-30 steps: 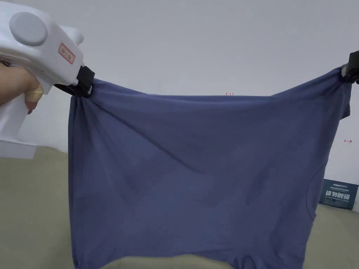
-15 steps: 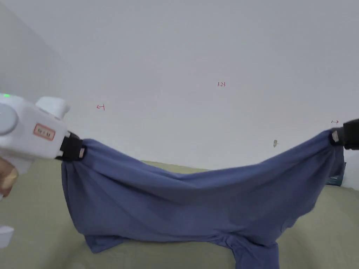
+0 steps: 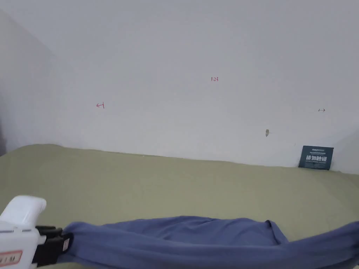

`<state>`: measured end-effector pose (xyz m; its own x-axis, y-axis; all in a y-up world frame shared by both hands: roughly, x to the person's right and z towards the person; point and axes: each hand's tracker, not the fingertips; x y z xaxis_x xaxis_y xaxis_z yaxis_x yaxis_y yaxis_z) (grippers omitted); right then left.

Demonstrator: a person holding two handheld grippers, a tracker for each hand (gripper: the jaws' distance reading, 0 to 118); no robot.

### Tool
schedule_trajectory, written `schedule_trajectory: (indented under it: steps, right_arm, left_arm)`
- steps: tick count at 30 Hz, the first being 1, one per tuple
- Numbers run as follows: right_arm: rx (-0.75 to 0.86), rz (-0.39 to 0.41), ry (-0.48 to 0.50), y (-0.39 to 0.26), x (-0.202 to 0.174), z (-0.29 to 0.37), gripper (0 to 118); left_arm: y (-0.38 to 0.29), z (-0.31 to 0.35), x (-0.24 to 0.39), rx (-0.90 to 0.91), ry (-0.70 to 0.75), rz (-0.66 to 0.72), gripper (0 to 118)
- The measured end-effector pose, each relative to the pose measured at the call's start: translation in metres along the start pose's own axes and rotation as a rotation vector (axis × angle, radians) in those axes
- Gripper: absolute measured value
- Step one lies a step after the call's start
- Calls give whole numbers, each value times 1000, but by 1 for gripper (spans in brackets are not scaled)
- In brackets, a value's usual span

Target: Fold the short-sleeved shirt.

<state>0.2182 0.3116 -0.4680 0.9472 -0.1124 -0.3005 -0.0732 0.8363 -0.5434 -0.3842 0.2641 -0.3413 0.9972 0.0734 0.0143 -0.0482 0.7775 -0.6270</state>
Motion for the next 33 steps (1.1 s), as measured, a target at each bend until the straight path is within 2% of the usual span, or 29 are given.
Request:
schedule_trajectory:
  steps: [3,10,15,20,23,25,26,27,28,29,30,31,32,33]
  right_arm:
    - [-9,41,-18,-36,-6,21,2]
    - [-125,-50,16,-112,-4,56,2]
    - [-198,-133,19,-157,3,68,2]
    - [-242,-153,-10,-195,7,76,2]
    - [-333,-191,-21,-209,11,70,2]
    - [-360,-185,-21,-218,11,62,2]
    - [-368,-179,-27,-220,11,57,2]
    - [-389,-171,-30,-223,11,49,2]
    - [-419,-159,-47,-224,11,43,2]
    - [-421,-147,-74,-224,10,38,5]
    - [-415,-159,-56,-223,11,32,23]
    - [-417,-174,-51,-221,13,30,51]
    - [-412,-184,-72,-222,20,27,84]
    - [-395,-189,-98,-219,21,29,84]
  left_arm:
    - [-32,12,0,-19,4,5,4]
    - [-104,37,-3,-65,-34,43,4]
    - [-151,41,5,-107,-53,16,4]
    - [-181,37,10,-156,-82,45,4]
    - [-199,28,2,-209,-74,86,4]
    - [-210,24,1,-231,-77,117,4]
    - [-214,21,-1,-249,-80,138,7]
    - [-218,18,-1,-257,-69,161,22]
    - [-221,15,-2,-280,-62,186,41]
    - [-222,17,1,-300,-24,202,66]
    - [-224,18,0,-300,22,231,93]
    - [-226,23,-1,-304,29,274,100]
    - [-227,29,-3,-303,35,318,99]
    - [-226,36,-5,-290,37,364,99]
